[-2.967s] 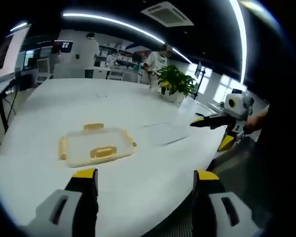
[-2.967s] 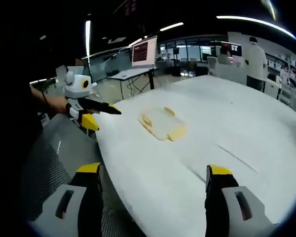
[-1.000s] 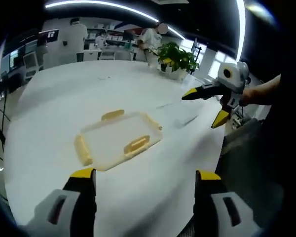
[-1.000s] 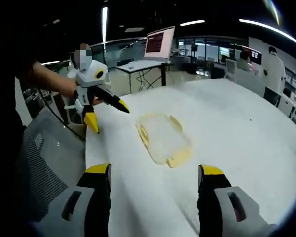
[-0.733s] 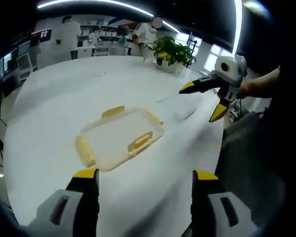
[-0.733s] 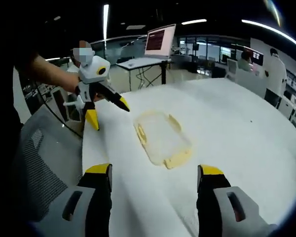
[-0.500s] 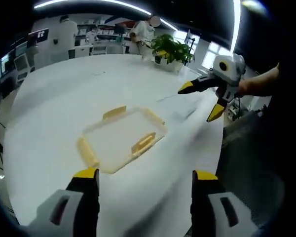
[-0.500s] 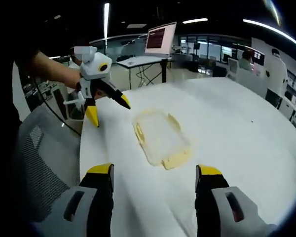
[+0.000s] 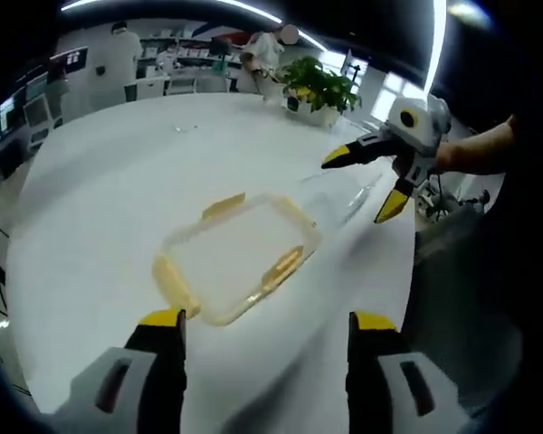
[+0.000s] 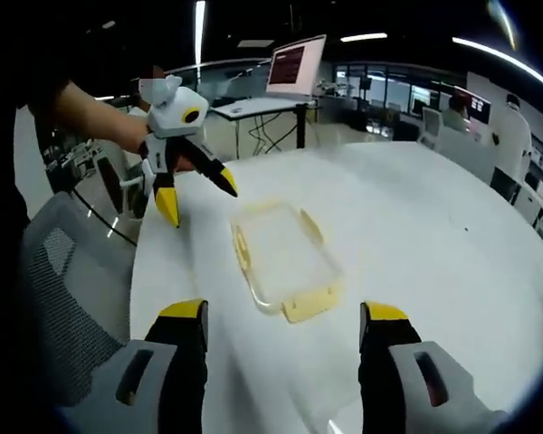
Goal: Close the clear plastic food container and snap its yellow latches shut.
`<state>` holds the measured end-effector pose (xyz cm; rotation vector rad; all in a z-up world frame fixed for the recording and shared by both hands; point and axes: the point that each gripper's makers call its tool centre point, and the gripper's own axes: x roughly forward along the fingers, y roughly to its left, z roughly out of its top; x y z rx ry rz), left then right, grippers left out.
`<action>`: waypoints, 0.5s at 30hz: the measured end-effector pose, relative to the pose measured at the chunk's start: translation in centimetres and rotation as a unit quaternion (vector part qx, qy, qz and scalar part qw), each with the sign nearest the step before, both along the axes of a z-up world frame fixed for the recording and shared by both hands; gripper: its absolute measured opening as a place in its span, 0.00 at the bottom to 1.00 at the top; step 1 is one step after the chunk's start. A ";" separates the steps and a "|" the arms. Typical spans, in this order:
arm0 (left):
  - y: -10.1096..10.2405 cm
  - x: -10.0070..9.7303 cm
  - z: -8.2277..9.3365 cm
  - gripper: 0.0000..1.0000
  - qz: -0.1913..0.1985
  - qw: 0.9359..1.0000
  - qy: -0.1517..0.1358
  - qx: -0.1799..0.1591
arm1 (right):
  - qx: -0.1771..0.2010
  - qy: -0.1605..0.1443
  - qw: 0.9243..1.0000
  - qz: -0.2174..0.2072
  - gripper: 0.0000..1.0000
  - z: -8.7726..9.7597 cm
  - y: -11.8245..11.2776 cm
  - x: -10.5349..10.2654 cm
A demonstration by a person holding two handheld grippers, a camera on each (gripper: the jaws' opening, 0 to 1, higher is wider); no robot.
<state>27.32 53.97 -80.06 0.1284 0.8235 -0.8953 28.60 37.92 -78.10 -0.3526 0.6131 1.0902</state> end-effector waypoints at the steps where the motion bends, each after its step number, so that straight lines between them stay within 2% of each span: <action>1: 0.0 0.1 0.0 0.69 0.000 1.000 0.000 0.001 | -0.001 0.000 1.000 0.001 0.66 0.0 0.0 0.0; 5: -0.1 0.5 0.0 0.69 -0.008 1.000 -0.001 0.009 | -0.007 -0.006 1.000 0.005 0.66 0.0 -0.1 0.4; 15: 0.4 1.8 -0.2 0.69 -0.021 0.999 -0.006 0.025 | -0.028 0.004 0.999 0.023 0.64 -0.9 0.2 1.2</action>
